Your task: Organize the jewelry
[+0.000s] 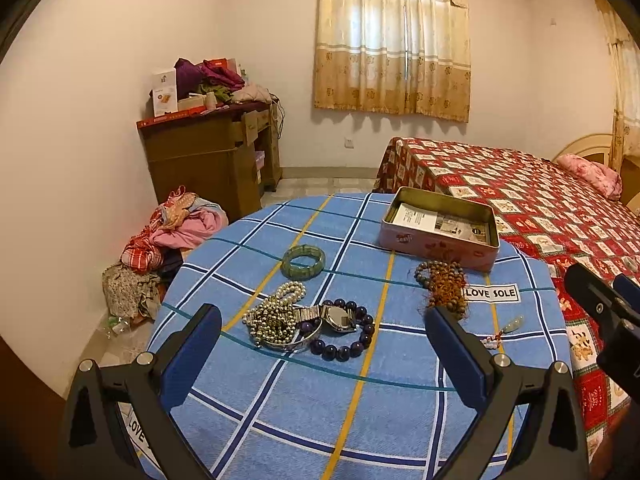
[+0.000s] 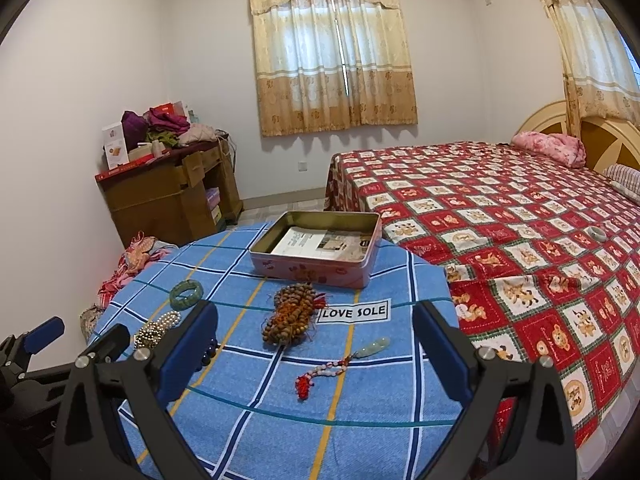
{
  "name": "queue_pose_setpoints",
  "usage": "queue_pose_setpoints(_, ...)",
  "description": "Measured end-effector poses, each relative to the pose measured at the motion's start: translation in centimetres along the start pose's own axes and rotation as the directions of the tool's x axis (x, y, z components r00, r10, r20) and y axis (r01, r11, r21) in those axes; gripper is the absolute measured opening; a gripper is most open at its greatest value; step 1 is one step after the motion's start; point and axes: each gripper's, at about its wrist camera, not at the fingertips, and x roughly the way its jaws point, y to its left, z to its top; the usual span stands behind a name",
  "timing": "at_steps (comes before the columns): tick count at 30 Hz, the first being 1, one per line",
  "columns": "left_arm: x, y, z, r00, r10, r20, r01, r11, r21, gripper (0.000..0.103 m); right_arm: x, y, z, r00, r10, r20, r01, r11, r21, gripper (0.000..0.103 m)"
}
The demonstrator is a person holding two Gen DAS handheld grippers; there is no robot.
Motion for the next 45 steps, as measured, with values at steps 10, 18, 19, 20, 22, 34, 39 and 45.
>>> queue_pose_setpoints(10, 0.1, 0.0, -0.1, 1.000, 0.022, -0.011, -0.022, 1.000, 0.004, 0.102, -0.1, 0.0, 0.1, 1.000, 0.002, 0.000, -0.002, 1.000, 0.005, 0.100)
queue_pose_setpoints(18, 0.0, 0.1, -0.1, 1.000, 0.023, -0.014, -0.023, 1.000, 0.006, 0.102, -0.1, 0.2, 0.0, 1.000, 0.005, -0.006, -0.005, 1.000, 0.003, 0.100)
queue_pose_setpoints(19, 0.0, 0.1, -0.1, 1.000, 0.023, -0.014, -0.023, 1.000, 0.006, 0.102, -0.1, 0.2, 0.0, 1.000, 0.006, -0.007, -0.006, 1.000, 0.005, 0.100)
queue_pose_setpoints(20, -0.1, 0.1, -0.1, 1.000, 0.024, -0.014, -0.024, 1.000, 0.006, 0.102, -0.1, 0.2, 0.0, 1.000, 0.006, -0.008, -0.006, 1.000, 0.006, 0.100)
queue_pose_setpoints(22, 0.0, 0.1, -0.1, 1.000, 0.023, -0.015, -0.023, 1.000, 0.006, 0.102, -0.1, 0.3, -0.1, 1.000, 0.005, -0.008, -0.005, 1.000, 0.005, 0.100)
queue_pose_setpoints(34, -0.1, 0.4, 0.1, 1.000, 0.015, 0.004, -0.015, 1.000, -0.009, 0.102, 0.0, 0.2, -0.2, 1.000, 0.005, -0.005, -0.005, 1.000, 0.007, 0.100)
queue_pose_setpoints(39, 0.3, 0.5, -0.1, 1.000, 0.005, 0.003, -0.005, 1.000, -0.014, 0.102, 0.2, 0.3, -0.4, 1.000, 0.008, -0.009, -0.007, 1.000, 0.006, 0.100)
queue_pose_setpoints(45, 1.8, 1.7, -0.6, 0.999, -0.012, -0.042, 0.010, 0.999, -0.033, 0.102, 1.6, 0.7, -0.8, 0.998, 0.028, -0.052, -0.028, 1.000, 0.002, 0.100)
